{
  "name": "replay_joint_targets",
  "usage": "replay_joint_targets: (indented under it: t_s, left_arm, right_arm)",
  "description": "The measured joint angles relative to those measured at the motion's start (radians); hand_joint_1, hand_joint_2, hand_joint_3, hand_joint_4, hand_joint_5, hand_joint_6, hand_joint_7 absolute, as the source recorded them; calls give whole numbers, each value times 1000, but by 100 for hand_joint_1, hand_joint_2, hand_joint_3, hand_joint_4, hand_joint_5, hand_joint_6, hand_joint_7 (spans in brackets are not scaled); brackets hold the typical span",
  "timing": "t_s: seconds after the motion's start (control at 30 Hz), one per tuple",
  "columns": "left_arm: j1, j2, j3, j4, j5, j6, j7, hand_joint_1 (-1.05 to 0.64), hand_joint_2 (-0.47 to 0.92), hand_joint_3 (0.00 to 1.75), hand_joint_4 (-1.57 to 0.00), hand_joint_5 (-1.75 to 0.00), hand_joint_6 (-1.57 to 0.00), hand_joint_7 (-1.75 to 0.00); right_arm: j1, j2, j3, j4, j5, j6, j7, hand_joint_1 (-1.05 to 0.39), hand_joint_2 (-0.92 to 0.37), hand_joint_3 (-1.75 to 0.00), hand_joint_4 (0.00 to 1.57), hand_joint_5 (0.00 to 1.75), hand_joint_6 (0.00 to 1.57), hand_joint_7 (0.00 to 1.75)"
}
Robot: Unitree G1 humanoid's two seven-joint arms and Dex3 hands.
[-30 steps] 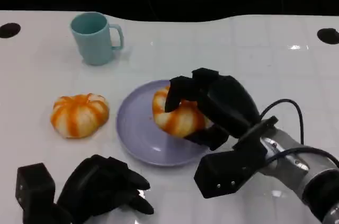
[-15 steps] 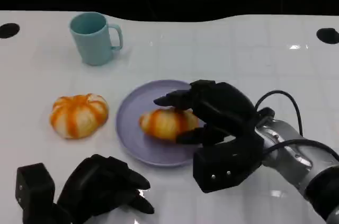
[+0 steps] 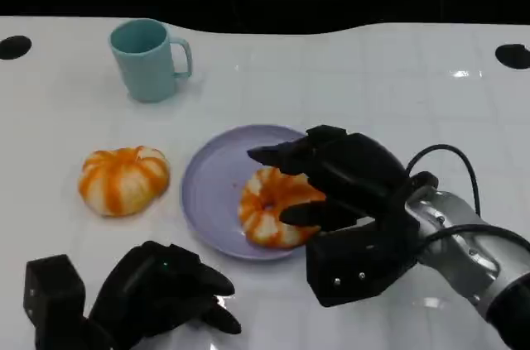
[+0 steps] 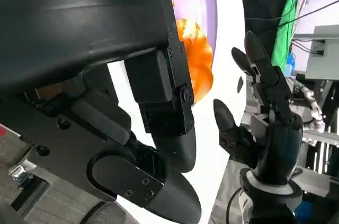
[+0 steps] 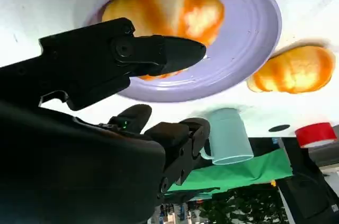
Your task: Grasp the bread from the table and place it into the plate.
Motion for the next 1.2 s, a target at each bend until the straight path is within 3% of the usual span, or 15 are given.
replay_joint_targets:
  t_s: [0.27,0.4,0.43,0.5,0.53,0.6,0.7,0.8,0.97,1.1,1.2]
  left_arm:
    - [1,-1,-1,-3,0,6,0,-105,75,0,-157,-23,-157,-2]
    - [1,0,-1,-3,0,7,0,-105,76,0,-157,-23,-157,-2]
    - [1,0,-1,-3,0,7,1,-105,76,0,-157,-23,-157,-2]
    - [1,0,-1,-3,0,7,3,-105,76,0,-157,-23,-157,-2]
    - [1,0,-1,-3,0,7,3,-105,76,0,-157,-23,-157,-2]
    - [1,0,-2,-3,0,6,3,-105,76,0,-157,-23,-157,-2]
    - [-1,-1,-1,0,0,6,3,-105,76,0,-157,-23,-157,-1]
    - [-3,-1,-1,8,0,3,3,-105,76,0,-157,-23,-157,-1]
    - [-4,-2,-1,14,0,-5,3,-105,76,0,-157,-24,-157,-2]
    - [-4,-3,-2,13,1,-7,5,-105,76,0,-157,-24,-157,-2]
    - [-4,-3,-4,12,2,-8,6,-105,76,0,-157,-24,-157,-2]
  right_arm:
    - [71,-22,-40,-75,75,-38,1,-72,-92,-38,40,64,54,11]
    - [118,-35,-71,-105,122,-78,-12,-65,-92,-30,55,81,69,19]
    - [130,-36,-81,-110,133,-92,-17,-64,-92,-28,57,92,72,25]
    - [157,-36,-100,-124,158,-111,-26,-62,-92,-26,57,109,70,44]
    - [169,-36,-106,-133,170,-119,-28,-59,-92,-23,58,124,65,70]
    - [195,-34,-127,-152,203,-142,-29,-54,-92,-18,59,147,60,105]
    - [238,-32,-158,-173,264,-178,-29,-52,-92,-17,61,168,55,137]
    - [274,-31,-182,-180,306,-211,-28,-51,-92,-19,63,174,52,155]
    - [333,-36,-220,-192,386,-253,6,-49,-92,-17,69,175,49,171]
    - [394,-39,-253,-232,491,-257,86,-47,-92,-18,72,175,52,174]
    - [449,-40,-268,-306,592,-211,170,-45,-92,-17,73,175,53,175]
